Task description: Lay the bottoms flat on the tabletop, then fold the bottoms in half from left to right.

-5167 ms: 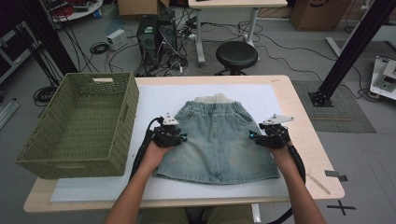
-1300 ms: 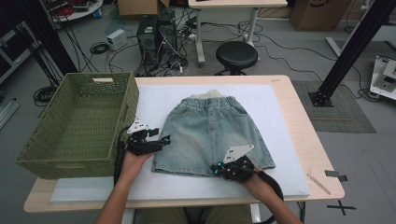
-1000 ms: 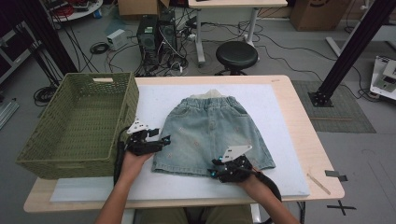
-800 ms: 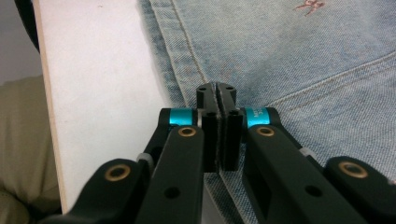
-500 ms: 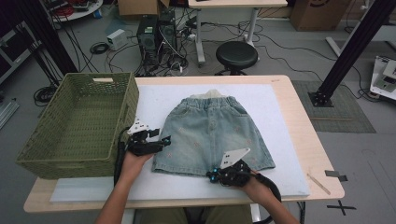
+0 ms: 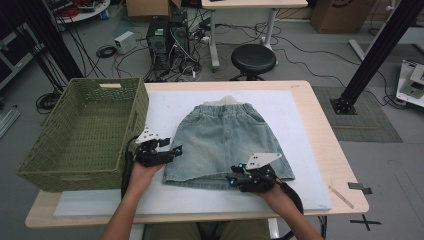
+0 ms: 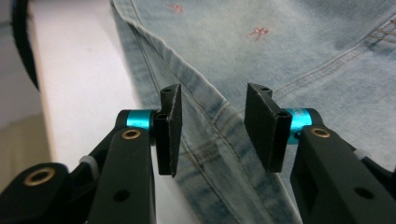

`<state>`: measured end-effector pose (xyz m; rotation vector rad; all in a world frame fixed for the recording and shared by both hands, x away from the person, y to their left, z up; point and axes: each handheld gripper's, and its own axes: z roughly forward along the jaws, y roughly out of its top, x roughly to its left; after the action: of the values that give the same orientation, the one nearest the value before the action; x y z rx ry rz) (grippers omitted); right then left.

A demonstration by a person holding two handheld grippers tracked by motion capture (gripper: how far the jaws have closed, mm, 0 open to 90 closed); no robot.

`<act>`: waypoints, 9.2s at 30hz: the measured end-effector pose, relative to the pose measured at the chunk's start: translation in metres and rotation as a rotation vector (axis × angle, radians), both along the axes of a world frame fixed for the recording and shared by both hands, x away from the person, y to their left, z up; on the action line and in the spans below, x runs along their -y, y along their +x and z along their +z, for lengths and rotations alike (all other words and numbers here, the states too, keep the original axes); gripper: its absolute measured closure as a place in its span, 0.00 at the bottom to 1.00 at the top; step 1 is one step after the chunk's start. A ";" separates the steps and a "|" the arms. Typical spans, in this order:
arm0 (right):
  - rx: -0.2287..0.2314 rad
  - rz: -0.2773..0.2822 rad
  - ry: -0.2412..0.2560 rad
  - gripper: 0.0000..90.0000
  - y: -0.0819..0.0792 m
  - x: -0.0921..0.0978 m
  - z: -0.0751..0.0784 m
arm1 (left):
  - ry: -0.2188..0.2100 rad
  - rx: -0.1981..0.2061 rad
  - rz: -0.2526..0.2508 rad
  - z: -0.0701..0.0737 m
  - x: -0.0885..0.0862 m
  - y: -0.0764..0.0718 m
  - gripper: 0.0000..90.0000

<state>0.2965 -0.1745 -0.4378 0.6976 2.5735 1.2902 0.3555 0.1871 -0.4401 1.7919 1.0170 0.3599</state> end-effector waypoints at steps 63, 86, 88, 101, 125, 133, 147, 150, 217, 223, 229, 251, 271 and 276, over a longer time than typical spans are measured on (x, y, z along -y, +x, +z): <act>0.155 -0.358 0.040 0.24 0.016 0.070 0.027 | -0.027 0.034 -0.051 0.012 0.003 -0.020 0.29; 0.146 -0.334 0.044 0.24 0.019 0.061 0.025 | 0.054 -0.066 -0.007 -0.002 0.006 -0.051 0.29; 0.145 -0.327 0.041 0.24 0.020 0.059 0.025 | 0.064 -0.081 0.026 -0.004 0.004 -0.054 0.30; 0.119 -0.284 0.027 0.24 0.026 0.042 0.022 | 0.135 -0.130 0.069 -0.012 0.002 -0.062 0.51; -0.020 -0.103 0.024 0.29 0.130 -0.080 0.035 | 0.126 -0.124 0.005 -0.012 0.002 -0.063 0.94; -0.020 -0.086 -0.010 0.38 0.164 -0.122 0.036 | 0.106 -0.123 -0.020 -0.011 0.000 -0.062 0.94; -0.060 -0.088 -0.049 0.46 0.188 -0.165 0.022 | 0.098 -0.125 -0.043 -0.012 0.000 -0.061 0.95; -0.051 -0.083 -0.106 0.50 0.191 -0.172 0.016 | 0.096 -0.130 -0.045 -0.012 0.000 -0.061 0.95; 0.055 -0.382 -0.007 0.93 0.162 0.065 0.081 | -0.123 -0.054 -0.446 0.053 0.233 -0.002 0.95; 0.040 -0.424 -0.056 0.93 0.160 0.085 0.067 | -0.097 -0.058 -0.478 0.040 0.256 0.000 0.94; 0.016 -0.462 -0.049 0.93 0.158 0.101 0.051 | -0.055 -0.065 -0.494 0.026 0.273 0.001 0.92; 0.046 -0.490 0.071 0.61 0.122 0.115 0.044 | -0.025 0.094 -0.212 0.019 0.142 0.003 0.26; -0.090 -0.418 -0.103 0.96 0.041 0.118 0.008 | -0.058 0.102 -0.100 0.023 0.054 0.018 0.26; -0.054 -0.410 -0.098 1.00 0.035 0.124 0.013 | -0.061 0.117 -0.095 0.024 0.047 0.019 0.26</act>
<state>0.3317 -0.2982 -0.4249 1.1763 2.3419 1.0191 0.3742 0.1403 -0.4158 1.7365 0.8499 0.3661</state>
